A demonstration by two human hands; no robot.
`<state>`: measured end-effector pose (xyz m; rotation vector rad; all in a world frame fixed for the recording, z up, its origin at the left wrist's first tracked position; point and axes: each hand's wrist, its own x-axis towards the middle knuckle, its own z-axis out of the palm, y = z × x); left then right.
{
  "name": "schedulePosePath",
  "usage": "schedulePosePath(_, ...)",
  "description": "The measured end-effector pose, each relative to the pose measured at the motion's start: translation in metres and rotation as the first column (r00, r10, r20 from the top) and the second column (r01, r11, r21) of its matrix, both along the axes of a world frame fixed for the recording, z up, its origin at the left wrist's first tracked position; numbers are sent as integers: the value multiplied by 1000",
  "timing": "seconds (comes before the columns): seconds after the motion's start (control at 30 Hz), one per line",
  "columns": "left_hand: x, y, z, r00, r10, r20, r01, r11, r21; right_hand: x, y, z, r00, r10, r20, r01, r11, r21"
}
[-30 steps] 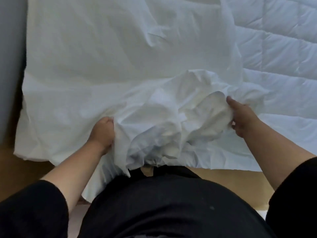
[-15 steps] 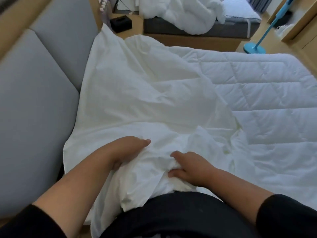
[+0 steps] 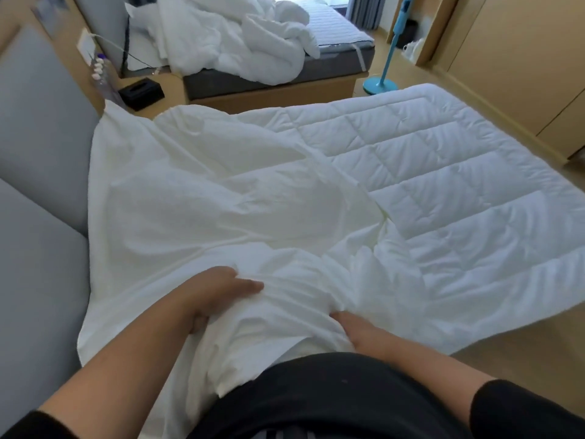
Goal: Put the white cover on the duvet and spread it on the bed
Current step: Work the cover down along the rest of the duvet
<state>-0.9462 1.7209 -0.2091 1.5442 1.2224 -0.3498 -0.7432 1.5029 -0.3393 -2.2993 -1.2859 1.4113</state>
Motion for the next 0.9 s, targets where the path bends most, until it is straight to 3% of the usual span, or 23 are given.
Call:
schedulePosePath(0.1, 7, -3, 0, 982, 180, 49, -170, 970, -173, -6, -2, -20, 943, 126, 307, -138, 990, 18)
schedulePosePath(0.23, 15, -17, 4, 988, 145, 49, -117, 924, -365, -1, 3, -37, 771, -22, 637, -122, 976, 181)
schedulePosePath(0.27, 16, -20, 4, 988, 138, 62, -103, 912, -396, 3, 10, -37, 735, -93, 672, -121, 957, 264)
schedulePosePath(0.4, 20, -21, 12, 994, 26, 106, 18, 921, -390, 26, 32, 7, 836, -217, 503, 20, 930, 368)
schedulePosePath(0.47, 22, -16, 19, 995, -87, 53, 98, 959, -267, 39, 32, 32, 835, -223, 504, 22, 927, 375)
schedulePosePath(0.53, 30, -14, 24, 954, -277, -112, 285, 956, 61, 52, 28, 58, 830, -245, 500, -20, 885, 466)
schedulePosePath(0.6, 46, -22, 26, 907, -359, -218, 420, 798, 432, 61, 24, 84, 869, -256, 424, -54, 802, 594)
schedulePosePath(0.63, 59, -31, 29, 900, -403, -167, 429, 749, 505, 63, 23, 97, 891, -221, 397, -87, 775, 626)
schedulePosePath(0.7, 88, -54, 32, 850, -524, -60, 484, 730, 483, 60, 23, 113, 903, -124, 410, -171, 773, 610)
schedulePosePath(0.8, 130, -79, 11, 734, -660, -160, 636, 586, 502, 62, 24, 117, 896, -58, 441, -240, 772, 589)
schedulePosePath(0.87, 146, -82, 1, 749, -640, -174, 606, 553, 572, 77, 15, 116, 917, -56, 395, -219, 756, 616)
schedulePosePath(0.9, 149, -83, 2, 791, -601, -117, 544, 601, 585, 86, 6, 114, 945, -51, 324, -174, 760, 626)
